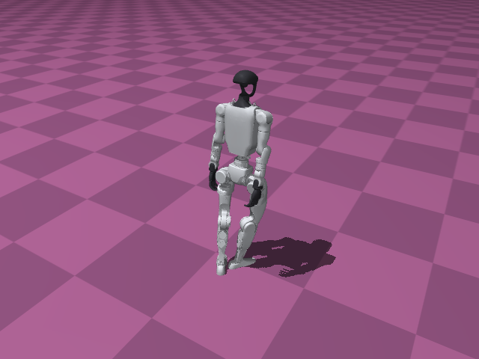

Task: Walk run

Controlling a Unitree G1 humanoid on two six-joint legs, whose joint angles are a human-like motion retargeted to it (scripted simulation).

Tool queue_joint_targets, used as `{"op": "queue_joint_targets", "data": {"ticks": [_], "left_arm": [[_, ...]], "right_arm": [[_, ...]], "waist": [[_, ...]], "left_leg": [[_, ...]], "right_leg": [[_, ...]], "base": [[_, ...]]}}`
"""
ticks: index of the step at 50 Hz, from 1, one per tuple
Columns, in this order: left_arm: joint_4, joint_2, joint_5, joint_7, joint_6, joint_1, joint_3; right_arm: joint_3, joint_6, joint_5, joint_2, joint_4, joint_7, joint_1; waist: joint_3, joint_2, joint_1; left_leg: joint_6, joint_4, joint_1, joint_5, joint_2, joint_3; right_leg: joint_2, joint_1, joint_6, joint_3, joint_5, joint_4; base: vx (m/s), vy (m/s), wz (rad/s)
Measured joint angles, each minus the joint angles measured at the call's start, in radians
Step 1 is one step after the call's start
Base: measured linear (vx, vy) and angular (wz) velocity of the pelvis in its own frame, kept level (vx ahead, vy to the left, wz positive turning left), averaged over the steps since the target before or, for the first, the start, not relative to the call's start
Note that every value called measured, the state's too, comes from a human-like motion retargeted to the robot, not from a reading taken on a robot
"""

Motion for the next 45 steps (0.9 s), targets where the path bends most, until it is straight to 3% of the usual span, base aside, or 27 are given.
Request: {"op": "queue_joint_targets", "data": {"ticks": [5,9,13,15,22,27,31,33,37,40,45], "left_arm": [[0.050,0.019,-0.046,0.003,0.033,0.023,0.013],[0.046,0.033,0.057,-0.032,0.066,0.030,-0.060],[0.004,0.021,0.188,-0.071,0.029,0.051,-0.125],[-0.003,0.015,0.237,-0.077,0.026,0.064,-0.143],[0.048,0.002,0.267,-0.106,0.065,0.086,-0.129],[0.080,-0.006,0.248,-0.140,0.072,0.079,-0.101],[0.101,0.009,0.258,-0.157,0.080,0.066,-0.095],[0.109,0.018,0.263,-0.150,0.089,0.052,-0.097],[0.109,0.024,0.256,-0.123,0.093,0.024,-0.086],[0.111,0.023,0.228,-0.109,0.070,0.009,-0.098],[0.126,0.038,0.173,-0.094,0.053,-0.034,-0.125]], "right_arm": [[-0.010,0.007,0.014,-0.010,-0.011,-0.016,-0.044],[-0.001,0.007,0.064,-0.025,-0.024,-0.012,-0.099],[0.028,0.019,0.039,-0.055,-0.076,-0.002,-0.155],[0.037,0.024,0.028,-0.065,-0.106,-0.012,-0.184],[0.044,0.018,0.079,-0.056,-0.250,0.020,-0.278],[0.082,0.007,0.082,-0.058,-0.364,0.032,-0.308],[0.114,0.002,0.054,-0.059,-0.394,0.050,-0.302],[0.115,0.004,0.041,-0.057,-0.380,0.060,-0.289],[0.106,0.014,0.010,-0.042,-0.306,0.075,-0.235],[0.073,0.029,-0.026,-0.039,-0.230,0.073,-0.179],[0.062,0.040,-0.050,-0.029,-0.147,0.052,-0.089]], "waist": [[-0.003,0.010,-0.021],[-0.007,-0.017,-0.013],[-0.008,-0.037,0.011],[-0.007,-0.028,0.026],[0.011,-0.010,0.088],[0.023,-0.004,0.110],[0.028,-0.013,0.152],[0.025,-0.032,0.169],[0.008,-0.070,0.197],[-0.012,-0.065,0.204],[-0.030,0.039,0.138]], "left_leg": [[-0.009,0.105,-0.032,-0.019,0.021,-0.027],[0.006,0.335,-0.147,0.054,0.029,-0.058],[-0.003,0.547,-0.294,0.060,0.062,-0.053],[-0.031,0.535,-0.347,0.060,0.067,-0.046],[0.004,0.307,-0.515,0.070,0.029,-0.092],[0.025,0.214,-0.630,0.137,-0.020,-0.206],[0.060,0.260,-0.679,0.292,-0.009,-0.216],[0.095,0.330,-0.695,0.257,-0.007,-0.239],[0.123,0.407,-0.681,0.142,0.007,-0.239],[0.131,0.394,-0.621,0.080,0.008,-0.265],[0.120,0.321,-0.471,0.028,0.109,-0.302]], "right_leg": [[-0.022,0.050,0.013,-0.046,-0.013,-0.035],[-0.083,0.070,0.030,-0.074,-0.026,-0.042],[-0.120,0.076,0.045,-0.091,-0.027,-0.050],[-0.109,0.085,0.050,-0.101,-0.028,-0.064],[-0.058,0.148,0.077,-0.104,-0.045,-0.124],[-0.028,0.199,0.113,-0.121,-0.071,-0.159],[-0.017,0.227,0.149,-0.089,-0.082,-0.154],[-0.030,0.230,0.172,-0.073,-0.075,-0.140],[-0.071,0.230,0.234,-0.044,0.030,-0.084],[-0.080,0.235,0.234,-0.036,0.183,-0.010],[-0.060,0.169,0.050,-0.078,0.411,0.300]], "base": [[0.08,-0.15,0.54],[0.07,-0.13,0.53],[0.11,-0.08,0.38],[0.09,-0.03,0.20],[0.28,-0.07,0.07],[0.37,-0.01,0.09],[0.47,-0.01,-0.32],[0.56,0.04,-0.23],[0.64,0.04,-0.30],[0.76,0.10,-0.21],[0.70,0.07,-0.39]]}}
